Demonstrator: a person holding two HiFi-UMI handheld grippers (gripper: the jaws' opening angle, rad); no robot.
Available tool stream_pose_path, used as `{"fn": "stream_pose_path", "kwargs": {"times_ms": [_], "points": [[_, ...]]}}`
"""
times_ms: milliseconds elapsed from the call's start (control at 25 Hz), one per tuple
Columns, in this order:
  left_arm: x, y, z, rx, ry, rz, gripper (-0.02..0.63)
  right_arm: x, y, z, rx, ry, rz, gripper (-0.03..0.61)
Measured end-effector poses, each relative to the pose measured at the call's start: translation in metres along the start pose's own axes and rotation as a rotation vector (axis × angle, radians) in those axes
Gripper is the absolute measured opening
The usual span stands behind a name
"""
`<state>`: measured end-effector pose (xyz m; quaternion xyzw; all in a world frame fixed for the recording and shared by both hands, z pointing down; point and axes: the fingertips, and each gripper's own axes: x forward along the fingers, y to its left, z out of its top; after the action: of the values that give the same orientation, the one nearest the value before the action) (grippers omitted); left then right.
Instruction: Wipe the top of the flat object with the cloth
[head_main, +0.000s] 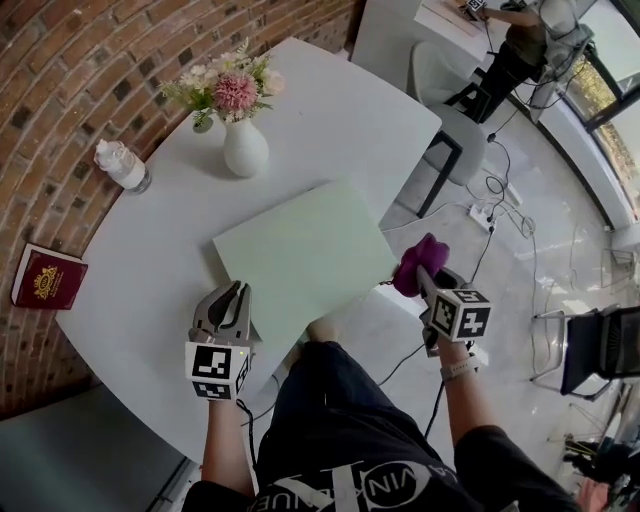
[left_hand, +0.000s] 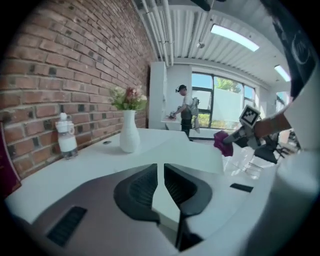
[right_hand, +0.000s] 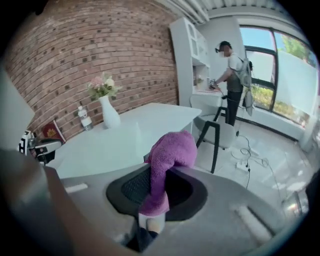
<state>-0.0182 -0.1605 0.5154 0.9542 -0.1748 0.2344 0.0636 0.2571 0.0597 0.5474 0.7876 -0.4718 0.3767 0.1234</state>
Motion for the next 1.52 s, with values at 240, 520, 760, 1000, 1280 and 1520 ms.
{"fn": "stream_pose_path", "kwargs": {"times_ms": [240,520,760,1000,1280,1520], "points": [[0.025,-0.033,-0.024,0.036,0.226,-0.205,0.025,0.004,0.022,-0.057,0.142,0.041,0.026,0.058],[0.032,-0.043,-0.048,-0.017,0.326,-0.269,0.015,0.024,0.094,-0.074,0.048,0.09,0.209,0.058],[0.032,-0.046,-0.049,0.054,0.345,-0.251,0.012,0.016,0.153,-0.087,-0.259,0.147,0.291,0.058],[0.032,-0.042,-0.048,0.021,0.326,-0.22,0.012,0.005,0.215,-0.1,-0.384,0.184,0.435,0.058],[0.033,-0.044,-0.048,0.019,0.315,-0.195,0.012,-0.008,0.284,-0.124,-0.533,0.247,0.602,0.058],[0.033,-0.043,-0.048,0.011,0.319,-0.198,0.012,-0.014,0.308,-0.133,-0.594,0.301,0.68,0.058]]}}
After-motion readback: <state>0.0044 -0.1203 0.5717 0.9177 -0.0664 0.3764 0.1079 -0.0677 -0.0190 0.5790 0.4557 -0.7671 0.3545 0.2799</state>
